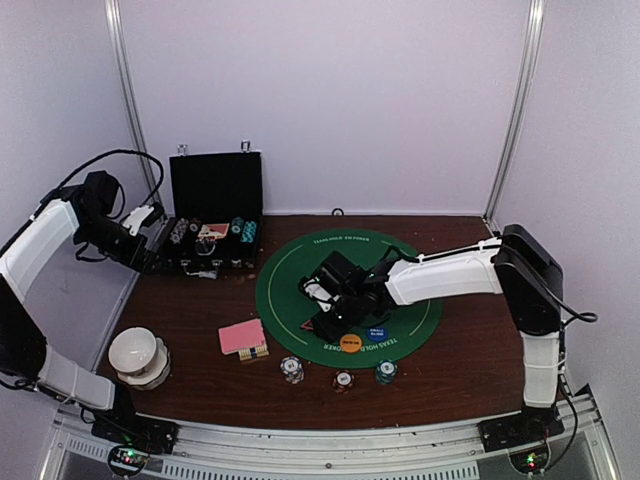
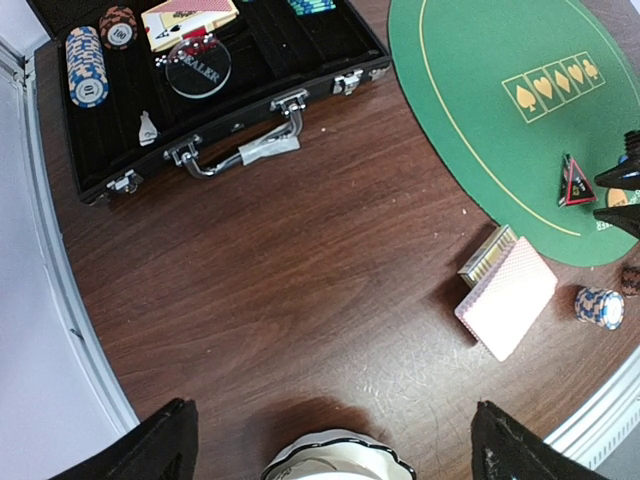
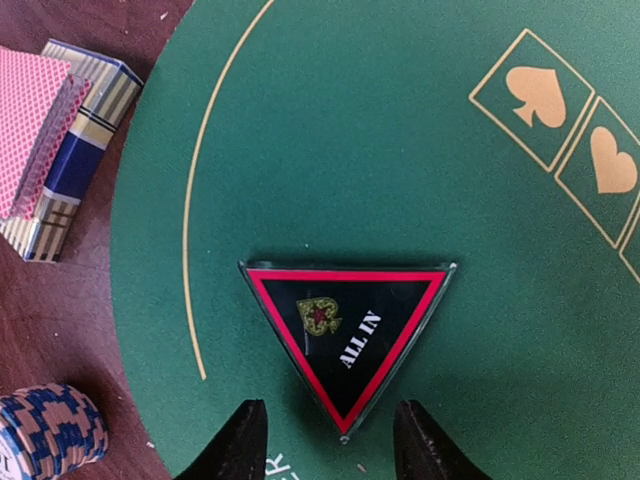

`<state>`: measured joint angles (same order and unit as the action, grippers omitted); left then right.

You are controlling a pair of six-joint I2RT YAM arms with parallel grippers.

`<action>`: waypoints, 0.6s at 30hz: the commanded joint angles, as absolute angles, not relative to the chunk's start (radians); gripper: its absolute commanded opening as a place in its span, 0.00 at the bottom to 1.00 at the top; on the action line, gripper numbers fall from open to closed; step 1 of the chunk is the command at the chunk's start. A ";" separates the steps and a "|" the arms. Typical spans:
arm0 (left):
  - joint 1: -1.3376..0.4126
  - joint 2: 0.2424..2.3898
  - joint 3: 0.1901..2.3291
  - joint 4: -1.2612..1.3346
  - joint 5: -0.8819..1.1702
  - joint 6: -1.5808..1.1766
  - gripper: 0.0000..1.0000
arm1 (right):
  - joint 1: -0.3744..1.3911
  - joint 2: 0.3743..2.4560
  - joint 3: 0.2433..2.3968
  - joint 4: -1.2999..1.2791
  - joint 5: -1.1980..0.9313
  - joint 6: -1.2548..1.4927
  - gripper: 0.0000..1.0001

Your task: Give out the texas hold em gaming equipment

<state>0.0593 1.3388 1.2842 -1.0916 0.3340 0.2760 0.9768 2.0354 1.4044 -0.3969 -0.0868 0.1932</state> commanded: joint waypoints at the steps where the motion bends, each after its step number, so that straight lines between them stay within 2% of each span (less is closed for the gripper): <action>1: 0.066 1.325 1.323 -1.108 0.365 0.278 0.98 | 0.982 2.067 1.429 -0.409 -0.111 0.185 0.46; 11: 0.066 1.323 1.353 -1.118 0.382 0.265 0.98 | 0.980 2.119 1.462 -0.400 -0.083 0.175 0.23; 18: 0.066 1.327 1.353 -1.125 0.382 0.265 0.98 | 0.960 2.185 1.546 -0.401 -0.075 0.169 0.19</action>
<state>0.0593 1.3388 1.3243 -1.1110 0.3618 0.2741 0.9745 2.1258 1.4902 -0.4168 -0.0921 0.1791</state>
